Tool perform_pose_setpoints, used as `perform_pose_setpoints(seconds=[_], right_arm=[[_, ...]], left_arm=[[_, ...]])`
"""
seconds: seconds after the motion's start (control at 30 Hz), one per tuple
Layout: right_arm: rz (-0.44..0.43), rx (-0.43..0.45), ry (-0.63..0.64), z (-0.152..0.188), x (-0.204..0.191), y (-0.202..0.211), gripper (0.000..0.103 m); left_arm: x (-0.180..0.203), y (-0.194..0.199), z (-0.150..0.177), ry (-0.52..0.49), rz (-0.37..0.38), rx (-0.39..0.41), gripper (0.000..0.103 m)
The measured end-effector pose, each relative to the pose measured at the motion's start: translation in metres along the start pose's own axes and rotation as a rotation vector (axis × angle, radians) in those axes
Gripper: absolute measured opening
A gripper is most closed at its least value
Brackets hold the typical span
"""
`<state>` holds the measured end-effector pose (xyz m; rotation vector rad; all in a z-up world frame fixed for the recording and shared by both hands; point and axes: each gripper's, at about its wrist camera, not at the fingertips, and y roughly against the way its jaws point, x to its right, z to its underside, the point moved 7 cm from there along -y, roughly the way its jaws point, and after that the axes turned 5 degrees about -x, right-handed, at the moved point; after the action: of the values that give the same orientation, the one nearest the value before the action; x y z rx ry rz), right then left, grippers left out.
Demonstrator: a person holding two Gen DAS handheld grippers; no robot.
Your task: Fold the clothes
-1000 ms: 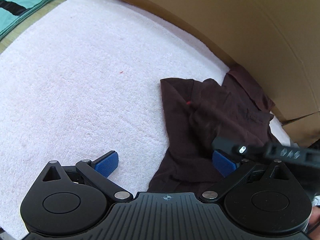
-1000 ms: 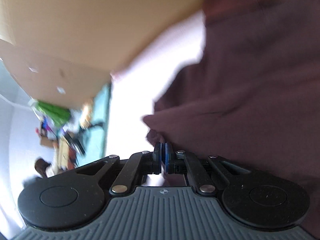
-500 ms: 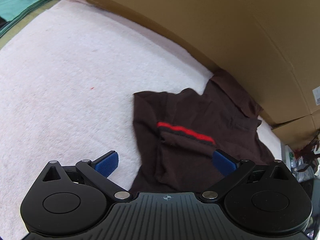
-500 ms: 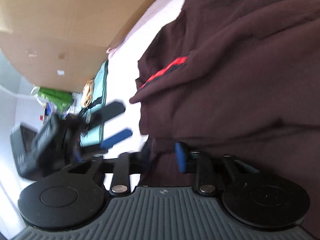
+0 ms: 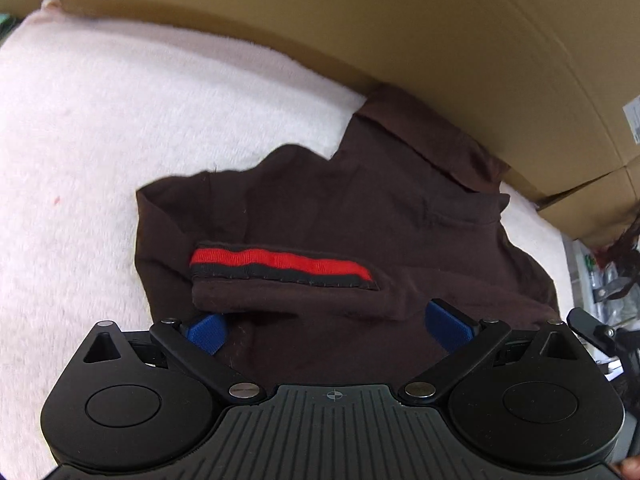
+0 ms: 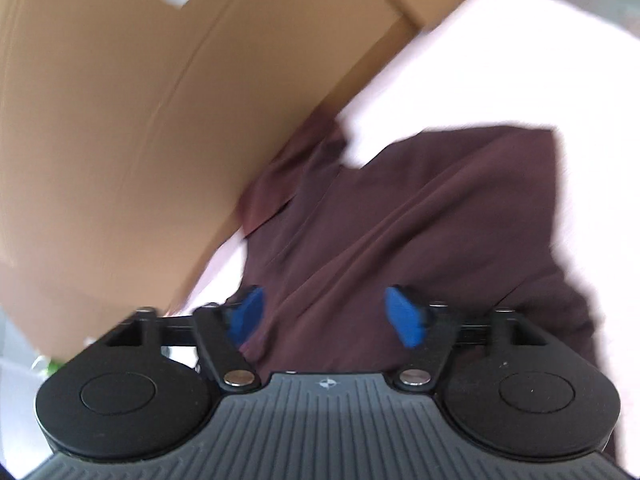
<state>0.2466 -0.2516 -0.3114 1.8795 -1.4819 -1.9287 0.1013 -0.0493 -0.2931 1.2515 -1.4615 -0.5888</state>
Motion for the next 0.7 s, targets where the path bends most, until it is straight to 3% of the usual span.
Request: perform_pose_setpoints(seconds=[0.07,0.13,0.2,0.3,0.33,0.43,0.47,0.57,0.6,0.7], right_arm=[[0.057,-0.007,-0.015,-0.009,0.016,-0.001,0.078],[0.075,0.027,-0.053,-0.016,0.031,0.002,0.069],[0.076,0.112,-0.118,-0.026,0.047,0.009,0.034],[0.076,0.236,-0.21,-0.034,0.069,0.007,0.019],[0.061,0.253,-0.23,-0.039,0.074,0.008,0.019],[0.076,0.243,-0.214,-0.047,0.069,0.003,0.022],[0.087,0.239,-0.201,-0.047,0.065,0.002,0.028],[0.062,0.249,-0.135,-0.041,0.043,0.013,0.062],[0.06,0.235,-0.065,-0.036,0.031,0.014,0.067],[0.103,0.104,0.124,-0.018,0.0,-0.013,0.069]], left_arm=[[0.003,-0.004,0.001,-0.047,-0.023,-0.003,0.103],[0.006,-0.005,0.004,-0.096,-0.045,-0.004,0.103],[0.007,-0.005,0.006,-0.119,-0.054,0.006,0.103],[0.004,-0.004,0.007,-0.108,-0.034,0.022,0.103],[0.004,-0.004,0.007,-0.103,-0.025,0.025,0.103],[0.001,-0.003,0.006,-0.087,-0.005,0.033,0.103],[0.001,-0.003,0.006,-0.082,0.0,0.036,0.103],[0.002,-0.004,0.006,-0.084,-0.006,0.037,0.103],[0.002,-0.004,0.006,-0.087,-0.011,0.036,0.103],[0.003,-0.005,0.006,-0.085,-0.019,0.031,0.103]])
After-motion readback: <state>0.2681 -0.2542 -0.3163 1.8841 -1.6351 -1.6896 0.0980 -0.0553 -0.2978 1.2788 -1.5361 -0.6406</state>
